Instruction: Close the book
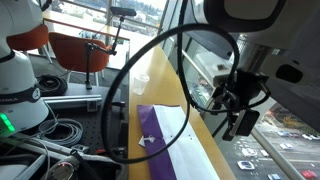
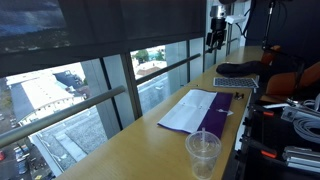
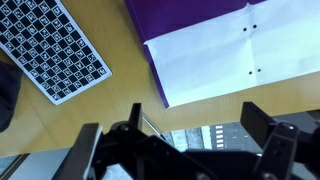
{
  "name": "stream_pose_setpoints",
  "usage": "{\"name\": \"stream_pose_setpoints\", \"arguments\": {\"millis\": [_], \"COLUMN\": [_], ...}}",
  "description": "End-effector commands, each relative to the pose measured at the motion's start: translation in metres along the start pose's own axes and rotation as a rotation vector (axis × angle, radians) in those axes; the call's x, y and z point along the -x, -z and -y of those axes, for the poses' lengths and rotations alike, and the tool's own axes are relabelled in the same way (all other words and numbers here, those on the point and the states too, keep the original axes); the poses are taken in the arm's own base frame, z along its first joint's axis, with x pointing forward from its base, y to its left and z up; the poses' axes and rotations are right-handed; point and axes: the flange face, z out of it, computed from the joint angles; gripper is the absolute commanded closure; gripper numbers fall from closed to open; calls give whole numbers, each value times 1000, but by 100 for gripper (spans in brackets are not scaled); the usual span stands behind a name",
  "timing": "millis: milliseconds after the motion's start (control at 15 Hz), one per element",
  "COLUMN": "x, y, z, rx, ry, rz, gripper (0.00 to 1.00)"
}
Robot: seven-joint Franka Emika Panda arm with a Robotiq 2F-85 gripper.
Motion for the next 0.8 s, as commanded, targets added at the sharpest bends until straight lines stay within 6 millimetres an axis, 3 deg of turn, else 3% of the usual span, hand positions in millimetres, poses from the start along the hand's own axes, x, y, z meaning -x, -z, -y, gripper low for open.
{"name": "stream_pose_setpoints", "arguments": {"millis": [0,267,733], "x": [-42,-65,-77], "y": [-25,-74,-166], "z": [-14,-28,-54], "rx": [-56,-74,-92], "ry": [42,61,70], "rz": [-17,20,87], "gripper": [0,0,0]}}
